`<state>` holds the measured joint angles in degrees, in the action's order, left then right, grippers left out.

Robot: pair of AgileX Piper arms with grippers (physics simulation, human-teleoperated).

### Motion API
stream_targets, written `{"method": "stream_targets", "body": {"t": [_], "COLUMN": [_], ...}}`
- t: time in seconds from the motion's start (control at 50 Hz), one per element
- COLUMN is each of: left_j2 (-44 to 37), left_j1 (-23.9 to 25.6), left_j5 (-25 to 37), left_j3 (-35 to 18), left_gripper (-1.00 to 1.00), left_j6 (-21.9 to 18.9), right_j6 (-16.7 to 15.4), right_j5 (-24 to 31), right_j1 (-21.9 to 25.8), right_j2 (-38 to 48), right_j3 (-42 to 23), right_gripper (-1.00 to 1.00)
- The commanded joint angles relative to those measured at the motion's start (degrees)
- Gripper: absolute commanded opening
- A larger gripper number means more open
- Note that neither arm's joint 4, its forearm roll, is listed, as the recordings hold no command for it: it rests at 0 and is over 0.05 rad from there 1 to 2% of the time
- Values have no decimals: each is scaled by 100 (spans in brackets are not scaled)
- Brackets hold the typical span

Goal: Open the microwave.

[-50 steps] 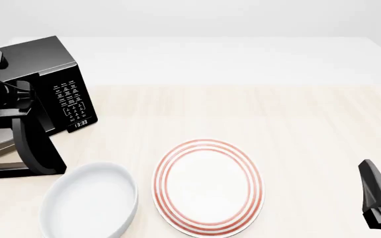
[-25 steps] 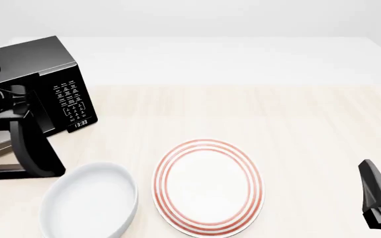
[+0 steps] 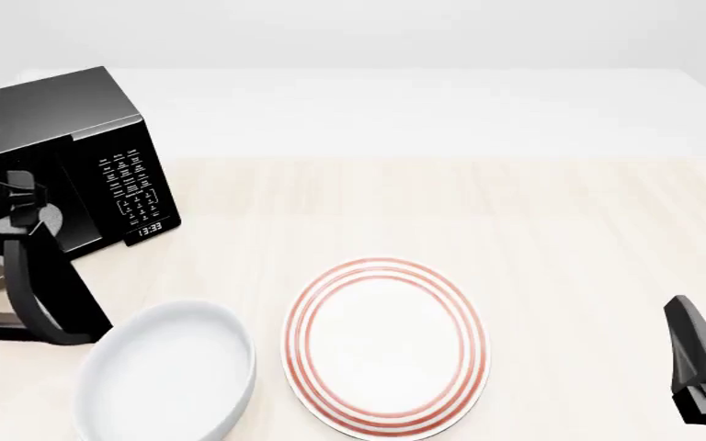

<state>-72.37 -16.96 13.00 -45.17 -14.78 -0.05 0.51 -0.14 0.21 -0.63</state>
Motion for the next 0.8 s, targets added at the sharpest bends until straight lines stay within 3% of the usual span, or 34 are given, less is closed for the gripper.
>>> {"method": "stream_targets", "body": {"t": [0.02, 0.8], "left_j2": [102, 1035], "left_j1": [-302, -588], "left_j5": [173, 437], "left_j3": [482, 1160], "left_gripper": [100, 100], "left_j6": [77, -6], "right_j6": [-1, -2], "right_j5": [0, 0], "right_j1": [-1, 0], "right_j2": [0, 0], "right_j3": [0, 0], "right_gripper": [100, 100]}}
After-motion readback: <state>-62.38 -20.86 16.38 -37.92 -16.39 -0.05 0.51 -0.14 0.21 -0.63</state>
